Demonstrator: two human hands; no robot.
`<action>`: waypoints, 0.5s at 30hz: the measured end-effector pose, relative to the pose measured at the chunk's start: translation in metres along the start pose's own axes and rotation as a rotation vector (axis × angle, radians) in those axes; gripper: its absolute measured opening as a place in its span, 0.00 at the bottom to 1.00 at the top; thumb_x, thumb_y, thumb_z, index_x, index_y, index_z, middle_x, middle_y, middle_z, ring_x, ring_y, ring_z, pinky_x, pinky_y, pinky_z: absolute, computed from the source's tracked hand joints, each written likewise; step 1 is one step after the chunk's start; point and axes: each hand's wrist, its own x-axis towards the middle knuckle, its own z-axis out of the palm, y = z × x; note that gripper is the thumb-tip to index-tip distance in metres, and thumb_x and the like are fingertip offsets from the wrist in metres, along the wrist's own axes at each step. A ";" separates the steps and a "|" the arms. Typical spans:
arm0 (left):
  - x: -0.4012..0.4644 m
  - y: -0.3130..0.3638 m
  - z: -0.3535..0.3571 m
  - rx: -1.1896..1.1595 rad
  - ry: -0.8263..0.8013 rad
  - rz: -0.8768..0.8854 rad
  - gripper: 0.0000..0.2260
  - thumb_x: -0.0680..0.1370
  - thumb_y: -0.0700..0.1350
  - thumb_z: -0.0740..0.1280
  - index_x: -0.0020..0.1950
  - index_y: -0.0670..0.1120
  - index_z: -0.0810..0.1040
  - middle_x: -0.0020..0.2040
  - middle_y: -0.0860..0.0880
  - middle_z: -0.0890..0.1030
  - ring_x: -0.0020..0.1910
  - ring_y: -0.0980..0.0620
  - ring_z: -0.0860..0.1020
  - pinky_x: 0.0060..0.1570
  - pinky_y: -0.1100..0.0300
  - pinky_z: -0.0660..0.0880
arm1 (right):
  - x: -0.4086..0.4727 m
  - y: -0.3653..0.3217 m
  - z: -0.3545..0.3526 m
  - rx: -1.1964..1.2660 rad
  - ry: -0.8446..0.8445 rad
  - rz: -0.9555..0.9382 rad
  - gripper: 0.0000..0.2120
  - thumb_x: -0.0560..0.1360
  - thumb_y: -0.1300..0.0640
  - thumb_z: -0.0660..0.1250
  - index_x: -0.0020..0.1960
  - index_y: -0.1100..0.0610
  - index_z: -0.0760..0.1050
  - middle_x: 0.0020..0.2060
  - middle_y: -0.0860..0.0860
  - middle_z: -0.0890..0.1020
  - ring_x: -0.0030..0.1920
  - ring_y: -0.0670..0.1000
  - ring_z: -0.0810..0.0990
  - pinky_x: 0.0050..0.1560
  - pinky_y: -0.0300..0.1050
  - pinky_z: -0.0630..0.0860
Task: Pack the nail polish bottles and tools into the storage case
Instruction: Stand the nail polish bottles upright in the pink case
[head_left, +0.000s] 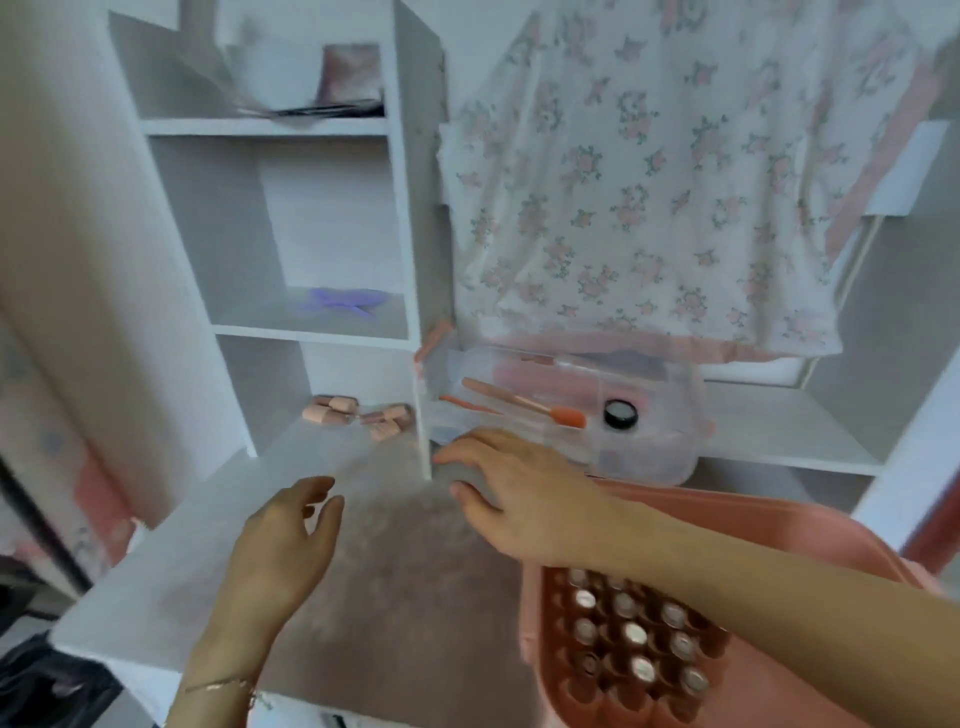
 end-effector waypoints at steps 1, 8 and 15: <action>0.005 -0.015 -0.004 0.009 0.004 -0.031 0.13 0.77 0.44 0.64 0.61 0.43 0.76 0.57 0.45 0.80 0.55 0.46 0.78 0.53 0.57 0.70 | 0.017 -0.006 0.013 0.014 -0.043 0.006 0.17 0.77 0.54 0.58 0.65 0.54 0.68 0.63 0.52 0.73 0.63 0.52 0.70 0.62 0.45 0.65; 0.040 -0.104 -0.005 0.056 0.015 -0.173 0.14 0.78 0.41 0.62 0.63 0.41 0.75 0.62 0.41 0.77 0.60 0.41 0.75 0.61 0.52 0.68 | 0.127 -0.023 0.123 -0.010 -0.298 0.159 0.21 0.78 0.56 0.54 0.69 0.63 0.61 0.65 0.62 0.68 0.65 0.62 0.66 0.65 0.53 0.66; 0.064 -0.145 0.025 0.248 0.033 -0.182 0.18 0.76 0.49 0.62 0.66 0.50 0.72 0.67 0.48 0.71 0.68 0.46 0.63 0.64 0.52 0.57 | 0.183 0.020 0.198 -0.265 -0.245 0.401 0.24 0.79 0.51 0.52 0.72 0.57 0.54 0.73 0.59 0.54 0.72 0.63 0.49 0.68 0.68 0.44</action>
